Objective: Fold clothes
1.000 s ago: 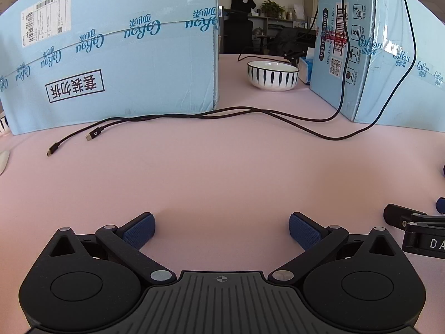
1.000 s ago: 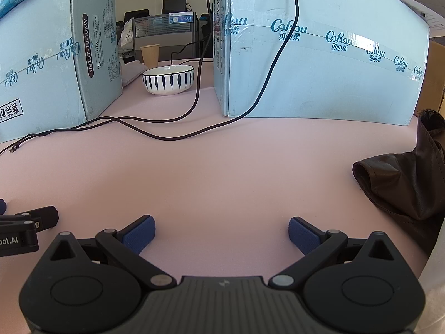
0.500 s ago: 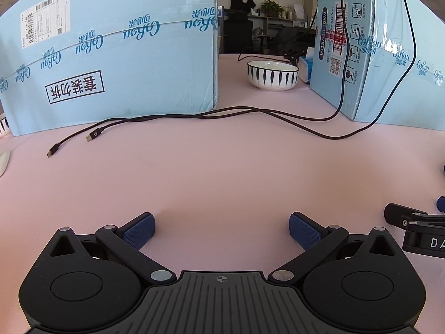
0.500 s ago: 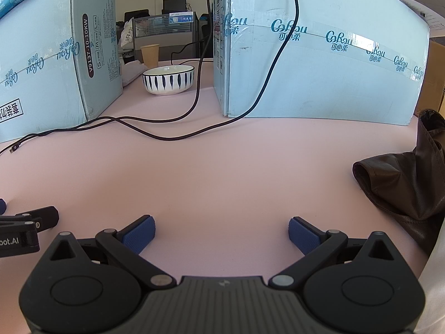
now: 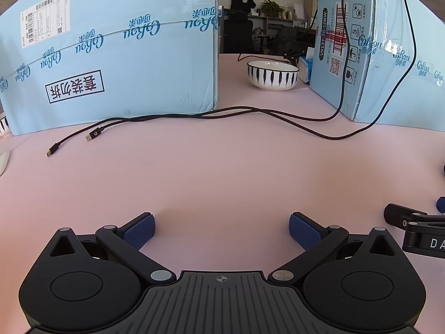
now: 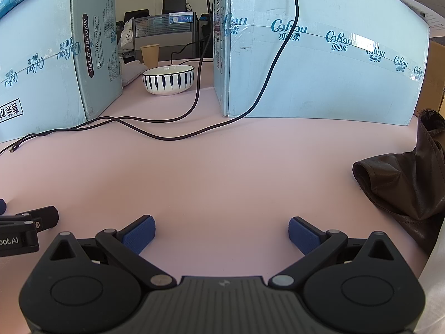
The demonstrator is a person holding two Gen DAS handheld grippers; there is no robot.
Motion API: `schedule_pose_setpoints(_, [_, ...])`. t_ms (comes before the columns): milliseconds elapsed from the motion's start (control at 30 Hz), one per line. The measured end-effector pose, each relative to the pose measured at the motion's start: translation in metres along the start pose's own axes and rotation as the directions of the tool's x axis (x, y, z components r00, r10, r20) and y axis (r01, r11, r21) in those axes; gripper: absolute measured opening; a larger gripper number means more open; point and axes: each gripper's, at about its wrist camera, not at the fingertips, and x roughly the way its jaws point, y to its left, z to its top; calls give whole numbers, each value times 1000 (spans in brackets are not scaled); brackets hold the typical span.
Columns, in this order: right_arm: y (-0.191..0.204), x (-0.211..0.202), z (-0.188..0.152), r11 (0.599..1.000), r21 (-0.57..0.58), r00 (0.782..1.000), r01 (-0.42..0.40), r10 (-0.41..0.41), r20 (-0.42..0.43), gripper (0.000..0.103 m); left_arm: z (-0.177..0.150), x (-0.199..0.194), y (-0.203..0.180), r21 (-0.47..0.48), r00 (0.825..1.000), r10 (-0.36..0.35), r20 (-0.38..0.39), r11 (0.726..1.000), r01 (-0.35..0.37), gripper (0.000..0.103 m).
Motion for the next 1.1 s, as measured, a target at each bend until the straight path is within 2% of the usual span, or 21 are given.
schedule_pose_setpoints(1100, [0,0,0,1000,0,1000,0,0,0,103,0,1,1,-5,1000,-3,0,1000,3,103])
